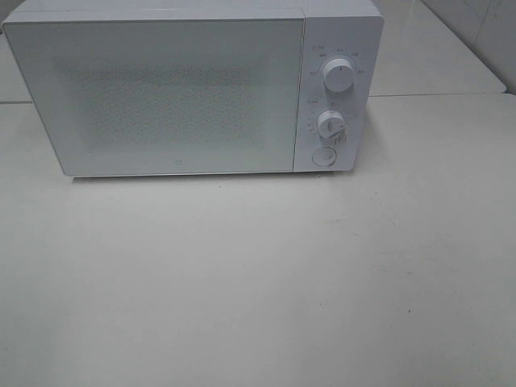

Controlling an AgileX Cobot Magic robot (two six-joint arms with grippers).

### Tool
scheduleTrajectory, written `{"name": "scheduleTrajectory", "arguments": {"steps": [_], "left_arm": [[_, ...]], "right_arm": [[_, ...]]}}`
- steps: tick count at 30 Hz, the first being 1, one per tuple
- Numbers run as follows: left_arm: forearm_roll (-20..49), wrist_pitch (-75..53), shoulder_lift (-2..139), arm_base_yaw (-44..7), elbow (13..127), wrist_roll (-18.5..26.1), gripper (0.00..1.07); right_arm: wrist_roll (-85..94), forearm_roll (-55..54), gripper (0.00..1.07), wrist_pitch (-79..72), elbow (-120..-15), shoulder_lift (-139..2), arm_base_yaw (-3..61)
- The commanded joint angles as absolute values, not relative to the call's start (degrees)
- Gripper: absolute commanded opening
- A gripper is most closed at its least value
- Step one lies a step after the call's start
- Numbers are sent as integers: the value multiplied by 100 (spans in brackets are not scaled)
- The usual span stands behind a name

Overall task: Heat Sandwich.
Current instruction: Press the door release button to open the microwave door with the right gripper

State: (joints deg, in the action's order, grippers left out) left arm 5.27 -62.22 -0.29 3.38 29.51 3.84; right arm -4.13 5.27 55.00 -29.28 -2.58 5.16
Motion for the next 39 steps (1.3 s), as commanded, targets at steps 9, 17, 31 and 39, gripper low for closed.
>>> {"name": "scheduleTrajectory", "arguments": {"steps": [9,17,31,39], "left_arm": [[556,-6159,-120,304,2956,372,98],[556,-6159,-120,304,2956,372,98],[556,-6159,-120,304,2956,372,98],[556,-6159,-120,304,2956,372,98]], "right_arm": [[-453,384,69,4664,-3002,-1392,487],[-453,413,69,3547,-2819,-2045,487],[-464,390,69,1627,-2704,-3466,487],[-464,413,69,395,-2704,-4458,487]]}}
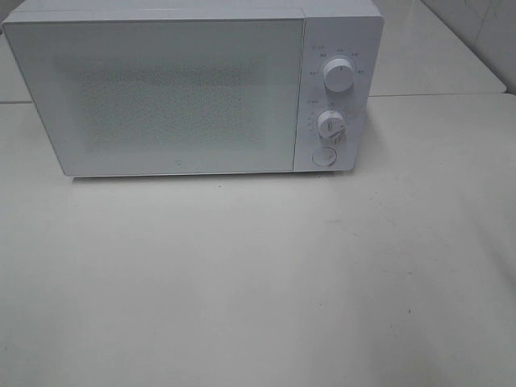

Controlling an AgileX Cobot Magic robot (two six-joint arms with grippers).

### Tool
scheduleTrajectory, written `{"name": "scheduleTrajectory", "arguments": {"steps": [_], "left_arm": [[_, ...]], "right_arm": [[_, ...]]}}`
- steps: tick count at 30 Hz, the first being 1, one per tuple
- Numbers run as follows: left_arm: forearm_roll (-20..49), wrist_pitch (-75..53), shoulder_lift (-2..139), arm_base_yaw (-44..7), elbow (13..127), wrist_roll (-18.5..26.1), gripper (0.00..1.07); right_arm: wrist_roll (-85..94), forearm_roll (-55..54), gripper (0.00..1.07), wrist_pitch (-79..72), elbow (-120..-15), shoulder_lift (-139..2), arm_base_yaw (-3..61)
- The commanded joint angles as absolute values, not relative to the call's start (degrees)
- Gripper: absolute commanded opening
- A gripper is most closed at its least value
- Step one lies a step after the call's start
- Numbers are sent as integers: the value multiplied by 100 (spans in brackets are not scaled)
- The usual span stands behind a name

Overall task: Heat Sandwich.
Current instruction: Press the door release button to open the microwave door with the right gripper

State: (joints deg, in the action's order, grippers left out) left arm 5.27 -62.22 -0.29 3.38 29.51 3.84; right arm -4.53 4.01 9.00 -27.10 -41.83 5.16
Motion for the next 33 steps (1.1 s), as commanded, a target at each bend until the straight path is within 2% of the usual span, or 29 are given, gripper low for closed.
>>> {"name": "scheduleTrajectory", "arguments": {"steps": [1,8,14,18,22,23,33], "left_arm": [[556,-6159,-120,304,2956,372,98],[556,-6159,-120,304,2956,372,98],[556,-6159,-120,304,2956,372,98],[556,-6159,-120,304,2956,372,98],[556,-6159,-120,304,2956,372,98],[556,-6159,-120,304,2956,372,98],[556,-6159,-120,304,2956,372,98]], "right_arm": [[-458,413,69,212,-2704,-4595,487],[-344,407,69,-1387,-2699,-5741,493],[-344,264,69,-2166,-2699,-6469,504],[-223,-384,69,-2618,-2699,-6898,693],[647,-865,69,-3146,-2699,-7259,1157],[980,-1249,69,-3358,-2699,-7443,1455],[1937,-3174,69,-4882,-2699,-8325,2727]]}}
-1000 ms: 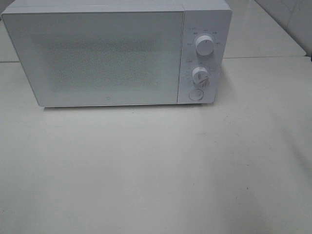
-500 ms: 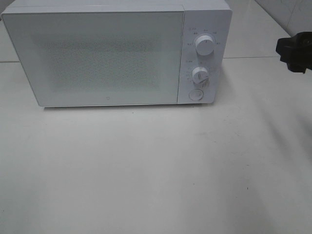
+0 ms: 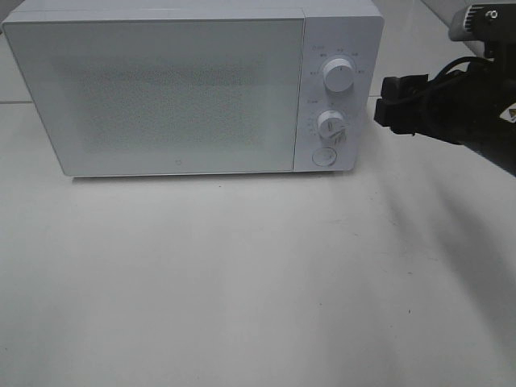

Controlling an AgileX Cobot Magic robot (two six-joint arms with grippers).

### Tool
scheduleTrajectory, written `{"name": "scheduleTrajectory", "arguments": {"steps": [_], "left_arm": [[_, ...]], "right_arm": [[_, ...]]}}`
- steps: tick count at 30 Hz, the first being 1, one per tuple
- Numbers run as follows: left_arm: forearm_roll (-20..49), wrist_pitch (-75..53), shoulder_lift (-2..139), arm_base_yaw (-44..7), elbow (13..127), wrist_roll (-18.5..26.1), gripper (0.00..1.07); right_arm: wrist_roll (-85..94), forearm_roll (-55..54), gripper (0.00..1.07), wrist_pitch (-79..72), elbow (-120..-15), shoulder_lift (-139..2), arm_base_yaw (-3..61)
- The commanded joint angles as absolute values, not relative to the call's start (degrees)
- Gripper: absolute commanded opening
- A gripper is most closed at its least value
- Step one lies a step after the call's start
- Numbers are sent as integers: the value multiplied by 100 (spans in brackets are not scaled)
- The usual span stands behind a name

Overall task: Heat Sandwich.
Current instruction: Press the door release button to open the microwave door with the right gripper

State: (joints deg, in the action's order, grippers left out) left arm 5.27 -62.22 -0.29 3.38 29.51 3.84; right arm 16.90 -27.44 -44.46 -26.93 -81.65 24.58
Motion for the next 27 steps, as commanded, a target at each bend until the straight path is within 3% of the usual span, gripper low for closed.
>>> {"name": "scheduleTrajectory", "arguments": {"steps": [1,7,27], "left_arm": [[556,-6159,-120,304,2956,372,98],[556,-6159,-120,304,2956,372,98],[556,-6159,-120,304,2956,372,98]], "right_arm": [[1977,-3312,69,-4985,-2699,-8417,2853],[1994,-3518,69,-5477,-2699,-9001,3461],[1971,-4727,69,-5890,-2704,-9952,4509]]}}
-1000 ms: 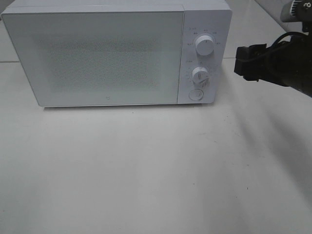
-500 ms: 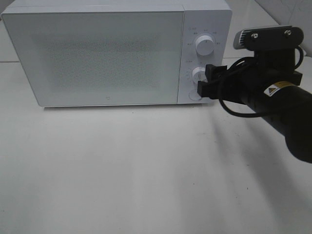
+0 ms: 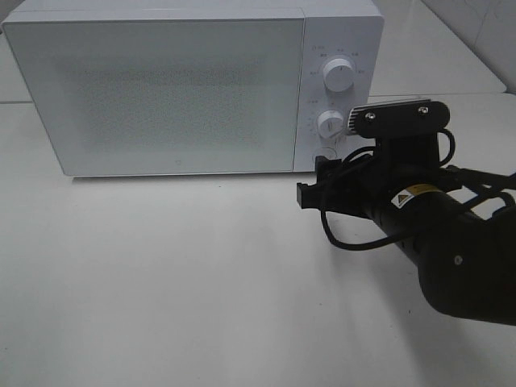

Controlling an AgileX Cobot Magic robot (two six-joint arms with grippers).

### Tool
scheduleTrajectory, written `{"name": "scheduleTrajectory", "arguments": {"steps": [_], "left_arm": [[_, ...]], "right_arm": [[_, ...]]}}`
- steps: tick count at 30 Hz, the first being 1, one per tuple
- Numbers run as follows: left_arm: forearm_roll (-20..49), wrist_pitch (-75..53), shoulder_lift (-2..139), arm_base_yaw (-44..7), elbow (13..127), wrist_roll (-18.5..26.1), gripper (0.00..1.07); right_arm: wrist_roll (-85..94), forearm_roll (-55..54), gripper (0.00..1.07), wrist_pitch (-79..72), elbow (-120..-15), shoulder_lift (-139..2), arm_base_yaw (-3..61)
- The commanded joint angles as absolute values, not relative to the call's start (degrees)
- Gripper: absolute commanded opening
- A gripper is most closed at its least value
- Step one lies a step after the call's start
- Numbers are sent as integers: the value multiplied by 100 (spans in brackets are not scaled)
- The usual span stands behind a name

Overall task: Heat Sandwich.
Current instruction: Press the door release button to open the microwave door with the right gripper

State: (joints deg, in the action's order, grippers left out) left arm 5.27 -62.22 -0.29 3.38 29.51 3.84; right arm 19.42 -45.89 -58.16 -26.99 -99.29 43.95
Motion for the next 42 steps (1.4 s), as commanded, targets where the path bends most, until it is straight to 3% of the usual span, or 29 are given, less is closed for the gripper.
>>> {"name": "scheduleTrajectory", "arguments": {"steps": [1,18,31,36,42], "left_arm": [[556,-6159,-120,304,2956,372,98],[556,-6159,-120,304,2956,372,98],[556,-6159,-120,304,2956,372,98],[556,-6159,-120,304,2956,372,98],[556,-6159,-120,304,2956,372,98]], "right_arm": [[1971,-4761,69,-5890,-2704,-9952,4544],[80,-4819,69,-5867,-2704,-9952,4566],[-3770,-4819,69,-5867,-2704,-9952,4566],[-5180,-4819,65,-5867,-2704,-9952,4566],[-6847,-4819,51,-5861,-2704,-9952,4566]]}}
